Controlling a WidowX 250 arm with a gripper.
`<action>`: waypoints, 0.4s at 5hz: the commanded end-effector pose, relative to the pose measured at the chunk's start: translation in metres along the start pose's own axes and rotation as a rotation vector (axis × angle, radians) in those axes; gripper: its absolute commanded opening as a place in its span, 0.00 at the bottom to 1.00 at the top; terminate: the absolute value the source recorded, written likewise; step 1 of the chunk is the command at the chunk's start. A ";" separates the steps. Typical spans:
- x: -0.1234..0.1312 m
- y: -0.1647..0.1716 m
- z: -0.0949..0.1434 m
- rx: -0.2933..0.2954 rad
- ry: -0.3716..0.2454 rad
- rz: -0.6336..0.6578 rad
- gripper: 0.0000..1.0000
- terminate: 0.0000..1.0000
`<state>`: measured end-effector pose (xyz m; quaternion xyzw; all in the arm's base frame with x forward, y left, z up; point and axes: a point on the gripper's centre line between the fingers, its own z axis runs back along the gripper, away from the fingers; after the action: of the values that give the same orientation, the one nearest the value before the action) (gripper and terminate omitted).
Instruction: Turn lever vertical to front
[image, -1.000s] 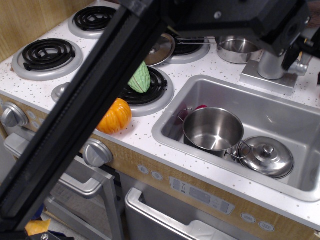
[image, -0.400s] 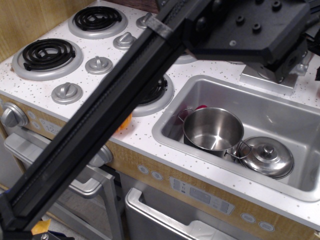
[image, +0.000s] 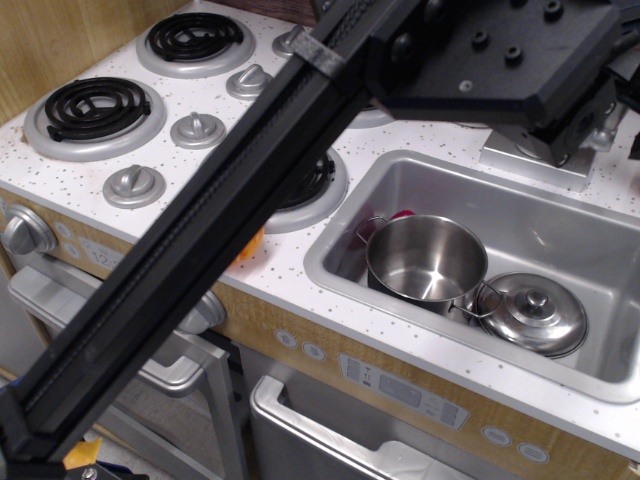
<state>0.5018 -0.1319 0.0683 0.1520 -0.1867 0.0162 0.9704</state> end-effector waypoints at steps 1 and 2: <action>0.038 0.031 0.045 -0.004 -0.103 0.030 1.00 0.00; 0.042 0.033 0.045 0.000 -0.109 0.020 1.00 0.00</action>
<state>0.5164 -0.1275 0.0973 0.1534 -0.2063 0.0057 0.9664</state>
